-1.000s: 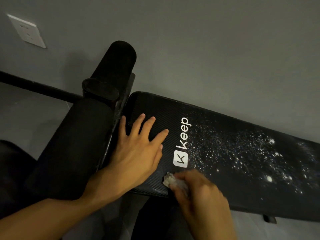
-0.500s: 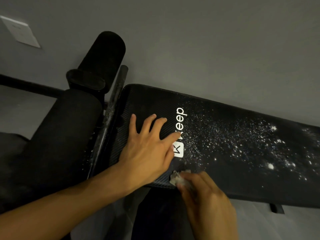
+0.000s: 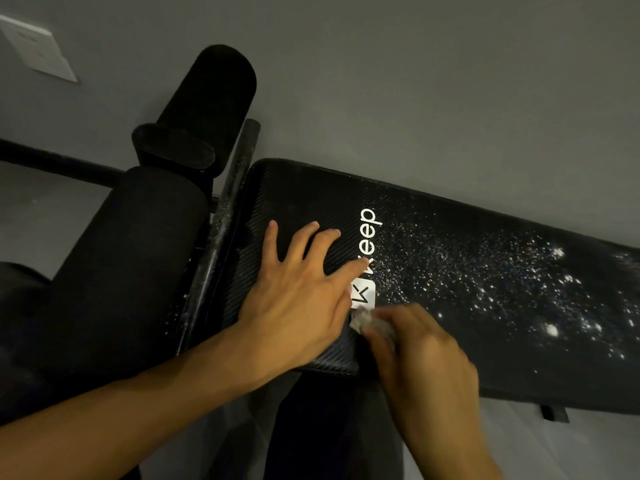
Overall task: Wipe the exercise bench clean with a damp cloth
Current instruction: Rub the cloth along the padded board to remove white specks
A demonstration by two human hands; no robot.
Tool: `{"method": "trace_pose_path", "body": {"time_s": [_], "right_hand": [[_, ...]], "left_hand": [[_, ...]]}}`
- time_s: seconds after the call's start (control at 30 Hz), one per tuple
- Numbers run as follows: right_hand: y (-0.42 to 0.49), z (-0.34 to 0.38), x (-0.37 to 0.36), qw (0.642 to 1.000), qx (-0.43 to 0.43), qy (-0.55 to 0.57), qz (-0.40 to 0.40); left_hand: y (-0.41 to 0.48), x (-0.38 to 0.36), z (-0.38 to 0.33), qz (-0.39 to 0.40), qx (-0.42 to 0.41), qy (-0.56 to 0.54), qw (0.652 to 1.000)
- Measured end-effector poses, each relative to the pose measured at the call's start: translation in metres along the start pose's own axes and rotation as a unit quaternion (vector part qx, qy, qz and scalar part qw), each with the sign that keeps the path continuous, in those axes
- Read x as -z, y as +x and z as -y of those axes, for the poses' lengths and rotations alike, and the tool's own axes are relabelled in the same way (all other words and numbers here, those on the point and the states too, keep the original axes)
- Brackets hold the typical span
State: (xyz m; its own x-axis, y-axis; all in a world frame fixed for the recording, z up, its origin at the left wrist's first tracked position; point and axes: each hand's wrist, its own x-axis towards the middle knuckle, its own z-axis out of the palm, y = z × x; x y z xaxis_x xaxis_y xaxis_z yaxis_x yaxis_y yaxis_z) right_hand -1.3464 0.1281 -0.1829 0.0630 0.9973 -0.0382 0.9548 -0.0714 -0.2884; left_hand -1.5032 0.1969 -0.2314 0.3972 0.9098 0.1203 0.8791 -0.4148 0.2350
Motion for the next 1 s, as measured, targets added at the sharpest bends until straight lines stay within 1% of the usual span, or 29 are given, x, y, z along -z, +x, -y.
{"method": "trace_pose_path", "body": {"time_s": [0.13,0.3,0.37,0.47,0.53,0.67,0.8,0.87,0.93,1.0], "right_hand": [[0.014,0.008,0.0,1.0,-0.008,-0.02,-0.001],[0.003,0.007,0.005,0.998,-0.04,0.012,0.042],[0.023,0.008,0.007,0.999,-0.028,-0.001,0.038],[0.05,0.011,0.009,1.0,-0.02,0.006,0.01],[0.047,0.01,0.007,1.0,-0.014,0.003,-0.003],[0.023,0.009,0.005,0.999,-0.024,-0.014,0.023],[0.052,0.009,0.002,1.0,0.005,0.004,-0.026],[0.063,0.01,0.001,0.999,0.016,-0.004,-0.036],[0.059,0.008,-0.001,0.999,0.023,-0.021,-0.031],[0.044,0.006,0.0,1.0,0.015,-0.02,-0.006]], "left_hand": [[-0.002,0.001,0.001,0.007,0.0,-0.008,1.0],[-0.001,0.0,0.001,0.004,0.009,0.0,1.0],[-0.002,-0.001,0.001,0.005,0.011,0.006,1.0],[-0.003,-0.001,0.0,0.005,0.01,0.005,1.0],[-0.003,0.0,0.001,0.006,0.012,0.004,1.0],[-0.003,-0.001,0.003,0.004,0.01,0.003,1.0],[-0.003,-0.001,0.002,-0.001,0.01,0.0,1.0],[-0.004,0.0,0.002,-0.003,0.01,-0.005,1.0],[-0.005,-0.001,0.002,-0.001,0.01,-0.005,1.0],[-0.004,-0.002,0.002,-0.002,0.01,-0.005,1.0]]}}
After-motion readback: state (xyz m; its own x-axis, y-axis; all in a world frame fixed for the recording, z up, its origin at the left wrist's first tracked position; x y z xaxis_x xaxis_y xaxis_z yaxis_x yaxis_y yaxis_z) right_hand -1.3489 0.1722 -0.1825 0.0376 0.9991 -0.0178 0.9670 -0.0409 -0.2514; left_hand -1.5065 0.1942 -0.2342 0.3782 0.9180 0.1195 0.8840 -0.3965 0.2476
